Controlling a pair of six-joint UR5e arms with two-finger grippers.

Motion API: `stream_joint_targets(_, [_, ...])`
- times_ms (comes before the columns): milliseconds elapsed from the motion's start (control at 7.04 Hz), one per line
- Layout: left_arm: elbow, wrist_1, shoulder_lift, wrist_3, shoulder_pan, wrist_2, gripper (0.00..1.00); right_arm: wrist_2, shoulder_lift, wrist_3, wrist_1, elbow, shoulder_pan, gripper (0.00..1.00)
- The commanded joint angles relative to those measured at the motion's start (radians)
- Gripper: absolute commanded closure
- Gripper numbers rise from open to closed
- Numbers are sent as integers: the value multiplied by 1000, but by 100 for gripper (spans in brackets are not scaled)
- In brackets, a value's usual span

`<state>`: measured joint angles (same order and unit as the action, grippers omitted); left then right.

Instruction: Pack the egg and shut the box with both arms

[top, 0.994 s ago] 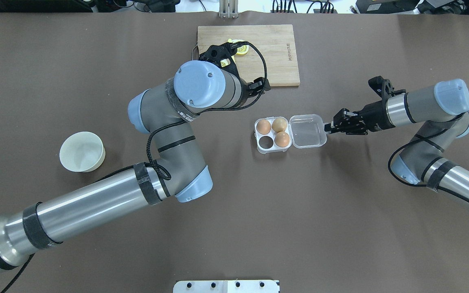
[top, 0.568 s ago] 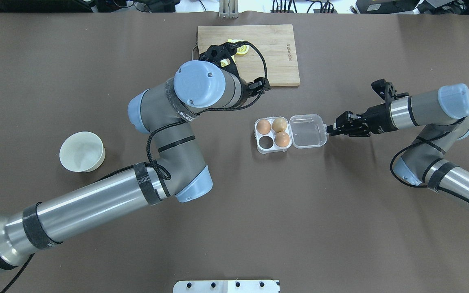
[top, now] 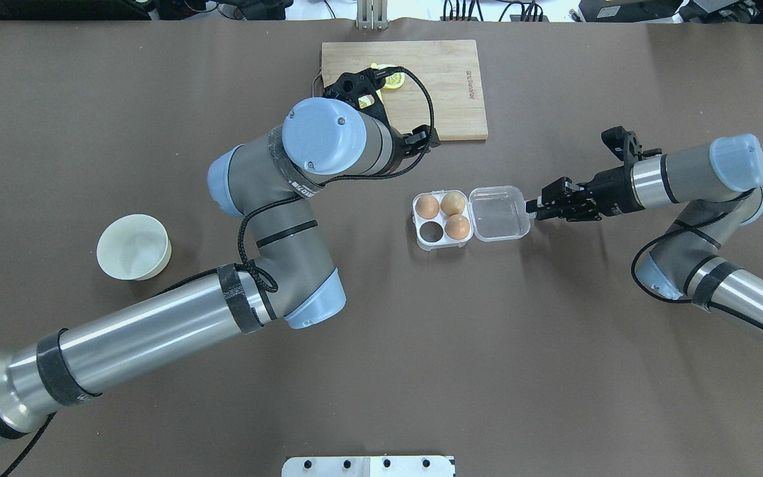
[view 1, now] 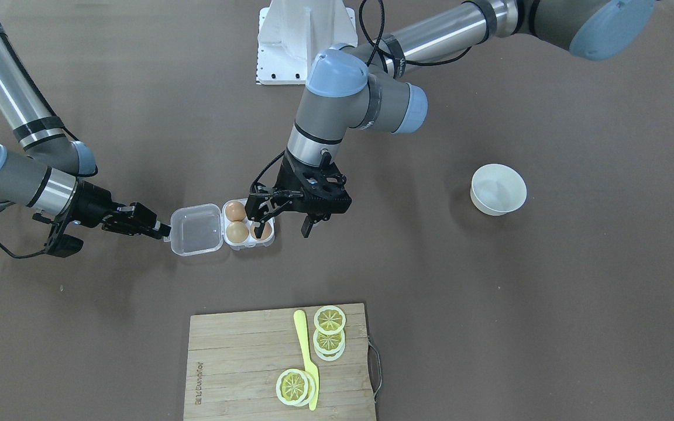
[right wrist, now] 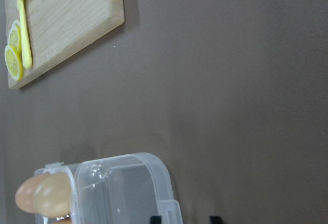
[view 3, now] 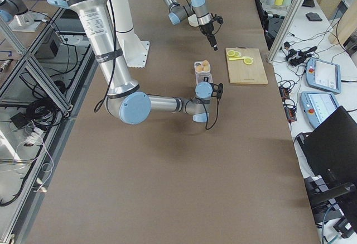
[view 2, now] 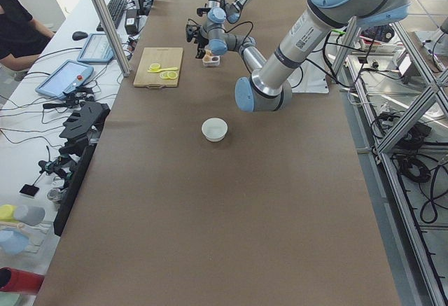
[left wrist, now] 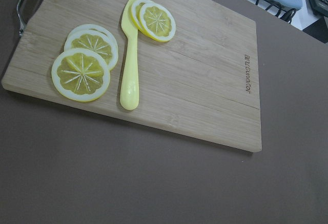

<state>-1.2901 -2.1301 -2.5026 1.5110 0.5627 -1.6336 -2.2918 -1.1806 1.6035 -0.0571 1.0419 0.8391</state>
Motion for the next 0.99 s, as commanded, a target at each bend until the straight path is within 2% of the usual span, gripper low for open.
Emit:
stream_joint_targets(0, [0,-1,2,0,0,0,6,2,2,3,0,1,-2,15])
stream_joint_targets(142, [0,-1,2,0,2,0,6,2,2,3,0,3,0,16])
stream_joint_targets(284, [0,-1,2,0,2,0,6,2,4,3,0,3,0,26])
stream_joint_targets(568, [0,-1,2,0,2,0,6,2,4,9,0,3,0,55])
stream_joint_targets(852, [0,-1,4,-2,2,0,6,2,7,13,0,4,-2,56])
